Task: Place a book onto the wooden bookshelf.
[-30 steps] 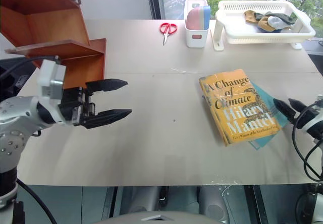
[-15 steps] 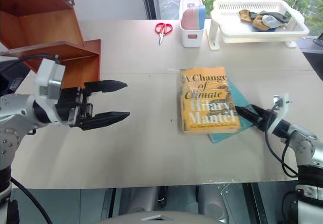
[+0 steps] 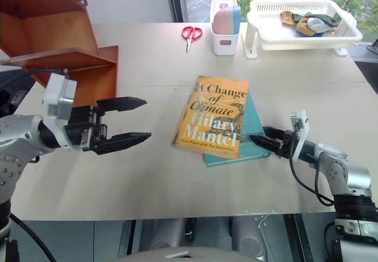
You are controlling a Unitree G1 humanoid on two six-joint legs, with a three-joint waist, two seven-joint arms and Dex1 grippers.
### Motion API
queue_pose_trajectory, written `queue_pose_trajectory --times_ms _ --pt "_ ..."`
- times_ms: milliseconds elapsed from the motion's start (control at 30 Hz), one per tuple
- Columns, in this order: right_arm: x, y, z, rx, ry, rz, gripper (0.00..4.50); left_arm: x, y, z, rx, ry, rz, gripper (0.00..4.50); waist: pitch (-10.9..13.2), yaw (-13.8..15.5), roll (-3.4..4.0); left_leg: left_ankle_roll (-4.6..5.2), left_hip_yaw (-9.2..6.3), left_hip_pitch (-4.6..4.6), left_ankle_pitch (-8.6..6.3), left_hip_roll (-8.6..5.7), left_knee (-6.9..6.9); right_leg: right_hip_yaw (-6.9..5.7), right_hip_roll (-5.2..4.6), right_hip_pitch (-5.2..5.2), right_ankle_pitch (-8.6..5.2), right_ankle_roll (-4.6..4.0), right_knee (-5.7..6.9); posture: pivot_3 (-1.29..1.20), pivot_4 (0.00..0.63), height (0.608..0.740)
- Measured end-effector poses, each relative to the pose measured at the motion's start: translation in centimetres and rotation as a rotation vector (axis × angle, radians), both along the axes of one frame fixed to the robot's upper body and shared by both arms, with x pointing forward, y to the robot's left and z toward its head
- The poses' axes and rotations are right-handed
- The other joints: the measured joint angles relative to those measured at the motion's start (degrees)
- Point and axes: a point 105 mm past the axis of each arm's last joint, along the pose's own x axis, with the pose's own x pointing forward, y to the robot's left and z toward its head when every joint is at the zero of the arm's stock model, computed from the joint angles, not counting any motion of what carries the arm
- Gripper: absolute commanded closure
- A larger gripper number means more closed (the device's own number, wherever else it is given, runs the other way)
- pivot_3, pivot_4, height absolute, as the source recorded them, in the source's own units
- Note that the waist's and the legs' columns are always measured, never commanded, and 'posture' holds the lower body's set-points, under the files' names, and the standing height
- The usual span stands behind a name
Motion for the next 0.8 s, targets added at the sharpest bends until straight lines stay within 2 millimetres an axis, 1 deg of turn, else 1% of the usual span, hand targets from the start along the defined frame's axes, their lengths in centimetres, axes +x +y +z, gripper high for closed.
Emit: queue_pose_trajectory --times_ms 67,100,233,300,400,500,567,667,800 --pt "-0.3 -0.5 0.1 -0.010 -0.025 0.000 0.00 0.8 0.2 -0.6 -0.062 0.032 0.053 0.02 0.0 0.2 0.00 0.00 -0.01 -0.01 0.00 -0.03 0.00 -0.01 -0.03 0.00 0.00 0.00 0.02 0.00 0.150 0.740" --pt "-0.5 -1.4 0.7 -0.024 -0.072 -0.006 0.00 1.4 0.2 -1.4 -0.124 0.087 0.088 0.02 0.0 0.4 -0.01 0.00 -0.02 -0.02 0.00 -0.06 0.01 -0.02 -0.05 0.00 0.00 0.01 0.01 0.00 0.150 0.740" --pt "-1.3 -3.5 2.3 -0.087 -0.180 0.006 0.00 3.1 0.2 -4.6 -0.181 0.276 0.138 0.02 0.0 0.7 -0.06 0.00 -0.05 -0.02 0.00 -0.12 0.04 -0.04 -0.03 0.01 0.00 0.02 0.02 0.00 0.150 0.740" --pt "-2.0 -4.6 3.1 -0.140 -0.224 0.022 0.00 4.2 -0.3 -5.9 -0.208 0.372 0.133 0.02 0.0 1.1 -0.08 0.00 -0.06 -0.02 0.00 -0.16 0.05 -0.06 0.01 0.00 0.00 0.02 0.04 0.00 0.150 0.740" --pt "-3.1 -5.3 4.6 -0.193 -0.276 0.055 0.00 5.9 -0.8 -6.8 -0.230 0.458 0.124 0.02 0.0 1.4 -0.09 0.00 -0.12 -0.04 0.01 -0.20 0.09 -0.11 0.01 0.01 0.00 0.02 0.05 0.00 0.150 0.740" --pt "-4.6 -5.2 6.9 -0.207 -0.334 0.099 0.00 7.4 -1.4 -7.6 -0.187 0.505 0.133 0.02 0.1 1.4 -0.09 0.00 -0.13 -0.08 0.00 -0.24 0.09 -0.10 0.00 0.02 0.00 0.02 0.01 0.00 0.150 0.740" --pt "-6.1 -4.8 8.2 -0.210 -0.353 0.130 0.00 8.4 -2.4 -7.7 -0.223 0.560 0.120 0.02 0.1 1.5 -0.11 0.00 -0.19 -0.10 0.00 -0.24 0.08 -0.16 -0.03 0.03 0.00 0.03 0.00 0.00 0.150 0.740" --pt "-8.7 -3.7 9.3 -0.213 -0.340 0.189 0.00 9.6 -3.5 -8.5 -0.281 0.698 0.108 0.02 0.1 1.6 -0.16 0.00 -0.28 -0.16 0.00 -0.25 0.09 -0.26 -0.03 0.04 0.00 0.03 -0.01 0.00 0.150 0.740" --pt "-10.4 -2.2 10.6 -0.213 -0.359 0.215 0.00 10.5 -5.2 -9.5 -0.346 0.878 0.076 0.02 0.1 1.3 -0.22 0.00 -0.28 -0.15 0.01 -0.27 0.21 -0.24 -0.04 0.04 0.00 0.05 0.05 0.00 0.150 0.740"
